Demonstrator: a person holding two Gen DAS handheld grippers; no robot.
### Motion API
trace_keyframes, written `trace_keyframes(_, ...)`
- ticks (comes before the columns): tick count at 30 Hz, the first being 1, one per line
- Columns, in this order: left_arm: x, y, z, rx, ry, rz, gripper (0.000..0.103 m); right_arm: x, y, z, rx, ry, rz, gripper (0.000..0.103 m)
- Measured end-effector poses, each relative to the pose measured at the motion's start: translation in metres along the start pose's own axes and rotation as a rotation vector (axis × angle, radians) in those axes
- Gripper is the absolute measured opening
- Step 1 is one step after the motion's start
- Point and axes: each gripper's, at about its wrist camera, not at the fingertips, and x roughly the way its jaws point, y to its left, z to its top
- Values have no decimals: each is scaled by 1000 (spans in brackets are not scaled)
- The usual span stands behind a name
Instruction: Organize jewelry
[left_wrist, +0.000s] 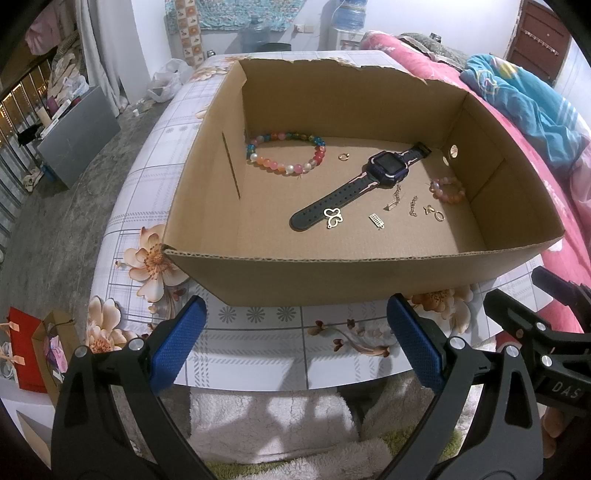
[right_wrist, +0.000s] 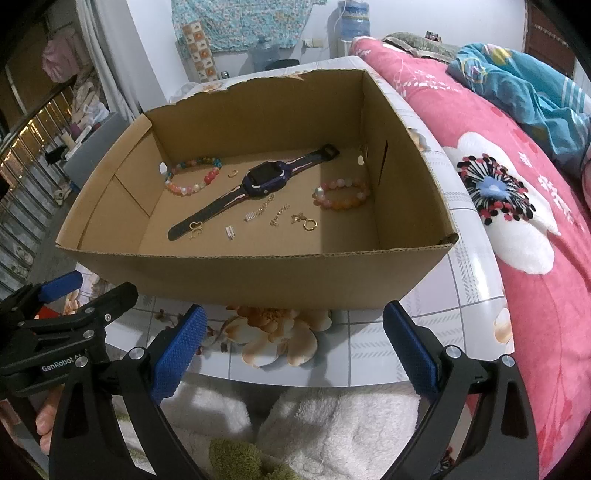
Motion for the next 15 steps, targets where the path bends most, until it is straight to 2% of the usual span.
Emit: trace_keyframes(15,0,3,0,1,-2,5,95,4,3,-3,5,10,9,94)
